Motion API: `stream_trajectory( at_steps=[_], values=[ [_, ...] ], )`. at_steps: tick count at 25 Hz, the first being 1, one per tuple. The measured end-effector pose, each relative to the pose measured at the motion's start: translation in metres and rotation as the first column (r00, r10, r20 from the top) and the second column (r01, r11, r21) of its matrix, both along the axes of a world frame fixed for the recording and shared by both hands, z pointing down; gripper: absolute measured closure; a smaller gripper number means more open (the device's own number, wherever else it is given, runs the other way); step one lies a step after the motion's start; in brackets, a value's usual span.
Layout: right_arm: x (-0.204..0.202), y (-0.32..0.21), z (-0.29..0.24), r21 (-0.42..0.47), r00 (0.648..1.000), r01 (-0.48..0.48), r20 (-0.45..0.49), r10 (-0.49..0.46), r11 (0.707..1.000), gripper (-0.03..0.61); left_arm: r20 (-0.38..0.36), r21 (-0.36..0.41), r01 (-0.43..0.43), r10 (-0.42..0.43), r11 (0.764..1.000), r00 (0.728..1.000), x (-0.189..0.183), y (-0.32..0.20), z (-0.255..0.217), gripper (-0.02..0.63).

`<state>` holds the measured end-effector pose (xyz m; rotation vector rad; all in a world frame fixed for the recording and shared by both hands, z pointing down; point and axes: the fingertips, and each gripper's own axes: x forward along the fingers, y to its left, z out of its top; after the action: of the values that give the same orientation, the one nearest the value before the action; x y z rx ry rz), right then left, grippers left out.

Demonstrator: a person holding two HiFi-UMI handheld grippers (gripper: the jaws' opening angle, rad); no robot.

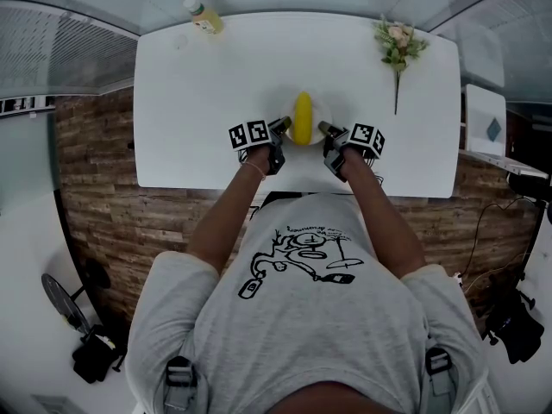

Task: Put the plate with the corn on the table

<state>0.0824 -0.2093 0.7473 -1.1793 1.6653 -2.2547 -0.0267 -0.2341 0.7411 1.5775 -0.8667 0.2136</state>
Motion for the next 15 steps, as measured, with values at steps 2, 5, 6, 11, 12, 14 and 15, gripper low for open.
stream_trajectory(
  at_steps=[2,5,6,11,12,14,15],
  values=[
    [-0.0001,0.0009,0.0003,-0.002,1.0,0.004,0.002,-0.004,1.0,0.523,0.01,0.005,-0.009,0.009,1.0,1.0,0.0007,0.001,0.0011,0.549],
    [-0.0004,0.0037,0.0006,-0.009,1.0,0.021,-0.009,-0.021,1.0,0.508,0.023,0.005,-0.017,0.017,1.0,1.0,0.0013,0.0018,0.002,0.549],
    [-0.0002,0.0043,0.0006,-0.01,1.0,0.026,-0.011,-0.026,1.0,0.499,0.029,0.006,-0.018,0.018,1.0,0.999,0.0017,0.0016,0.0022,0.549],
    [0.003,0.0065,0.0003,-0.007,0.998,0.057,-0.042,-0.057,0.998,0.489,0.057,0.02,-0.013,0.012,1.0,0.998,0.0033,0.0023,0.0015,0.546],
    [0.0037,0.0071,-0.0001,-0.007,0.997,0.06,-0.045,-0.061,0.998,0.485,0.062,0.021,-0.013,0.012,1.0,0.998,0.0034,0.0025,0.0015,0.546],
    [0.0056,0.008,0.0,-0.007,0.997,0.062,-0.05,-0.062,0.998,0.483,0.07,0.023,-0.014,0.013,1.0,0.997,0.0033,0.002,0.002,0.546],
    [0.0069,0.0089,0.0005,-0.007,0.996,0.064,-0.058,-0.064,0.998,0.483,0.074,0.025,-0.016,0.014,1.0,0.997,0.0032,0.0015,0.0022,0.546]
  ],
)
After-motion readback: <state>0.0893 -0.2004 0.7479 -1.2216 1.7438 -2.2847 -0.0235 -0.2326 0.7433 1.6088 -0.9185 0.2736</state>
